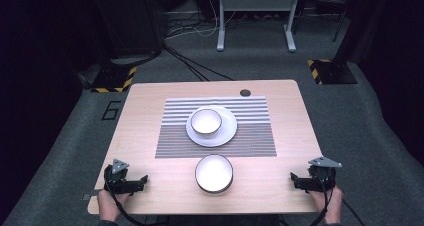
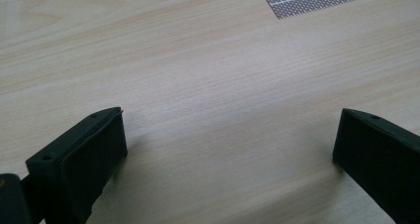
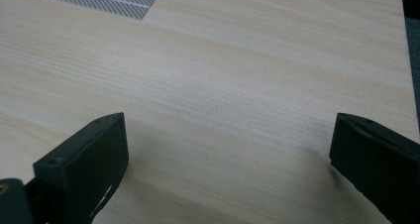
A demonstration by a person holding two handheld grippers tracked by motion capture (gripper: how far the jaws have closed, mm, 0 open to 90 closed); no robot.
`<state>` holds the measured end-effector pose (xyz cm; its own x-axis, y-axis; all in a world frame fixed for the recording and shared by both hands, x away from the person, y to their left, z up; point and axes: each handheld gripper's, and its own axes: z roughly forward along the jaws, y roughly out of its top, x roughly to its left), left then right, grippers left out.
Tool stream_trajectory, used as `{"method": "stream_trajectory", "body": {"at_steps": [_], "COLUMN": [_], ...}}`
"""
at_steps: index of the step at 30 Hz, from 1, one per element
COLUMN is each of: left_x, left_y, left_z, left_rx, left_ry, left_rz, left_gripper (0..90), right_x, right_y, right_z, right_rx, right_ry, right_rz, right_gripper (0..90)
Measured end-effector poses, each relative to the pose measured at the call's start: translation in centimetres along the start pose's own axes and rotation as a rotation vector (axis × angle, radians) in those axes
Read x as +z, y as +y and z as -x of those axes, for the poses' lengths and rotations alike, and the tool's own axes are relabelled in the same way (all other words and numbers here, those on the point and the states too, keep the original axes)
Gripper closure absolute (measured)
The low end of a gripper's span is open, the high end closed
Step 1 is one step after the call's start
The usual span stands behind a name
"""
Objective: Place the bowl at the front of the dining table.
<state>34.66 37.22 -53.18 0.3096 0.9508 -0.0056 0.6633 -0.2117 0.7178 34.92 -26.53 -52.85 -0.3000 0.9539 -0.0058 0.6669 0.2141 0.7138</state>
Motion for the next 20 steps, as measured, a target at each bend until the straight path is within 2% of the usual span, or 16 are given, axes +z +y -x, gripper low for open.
{"method": "stream_trajectory", "body": {"at_steps": [5, 20], "left_x": [0.28, 0.76], "left_y": [0.26, 0.73], "left_z": [-0.58, -0.89], "left_rx": [0.004, 0.001], "left_ry": [-0.010, -0.006], "left_rz": [0.002, 0.002], "left_gripper": [0.0, 0.1], "right_x": [-0.06, 0.03], "right_y": [-0.15, -0.06], "right_z": [0.02, -0.04], "right_rx": [-0.017, -0.016], "right_ry": [0.026, 0.023], "right_rz": [0.012, 0.014], "right_gripper": [3.1, 3.1]}}
